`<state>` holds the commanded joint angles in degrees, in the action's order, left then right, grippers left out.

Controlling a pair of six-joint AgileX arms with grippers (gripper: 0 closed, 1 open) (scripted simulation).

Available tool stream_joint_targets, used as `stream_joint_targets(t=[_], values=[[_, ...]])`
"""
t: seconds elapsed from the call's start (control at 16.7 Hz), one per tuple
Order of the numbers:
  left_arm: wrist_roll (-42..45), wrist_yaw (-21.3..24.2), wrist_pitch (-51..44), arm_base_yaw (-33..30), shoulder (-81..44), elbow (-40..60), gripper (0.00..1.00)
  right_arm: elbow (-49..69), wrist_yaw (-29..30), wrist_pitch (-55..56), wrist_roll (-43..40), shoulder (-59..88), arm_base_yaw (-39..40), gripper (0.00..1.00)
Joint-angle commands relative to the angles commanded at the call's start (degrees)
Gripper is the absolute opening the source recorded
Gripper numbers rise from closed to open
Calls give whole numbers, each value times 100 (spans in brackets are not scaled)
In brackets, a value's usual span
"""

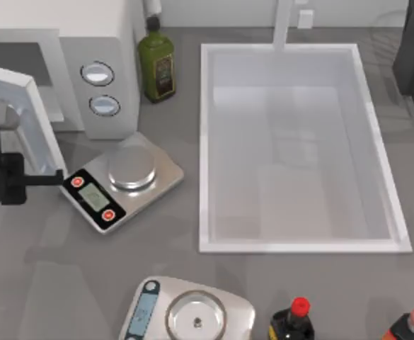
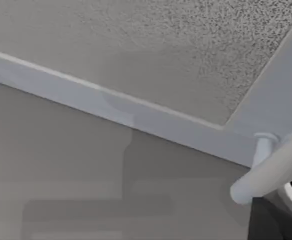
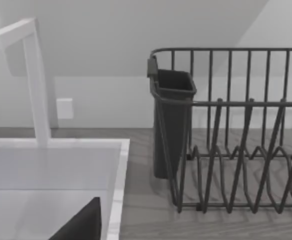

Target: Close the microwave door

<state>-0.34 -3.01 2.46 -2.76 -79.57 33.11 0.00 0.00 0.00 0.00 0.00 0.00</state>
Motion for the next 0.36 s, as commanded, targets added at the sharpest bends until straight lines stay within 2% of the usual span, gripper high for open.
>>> stream_joint_targets(t=[0.18,0.36], values=[[19,18,321,15,-699,413,0,0,0,0,0,0,0,100],[25,23,425,19,-882,551,0,0,0,0,0,0,0,100]])
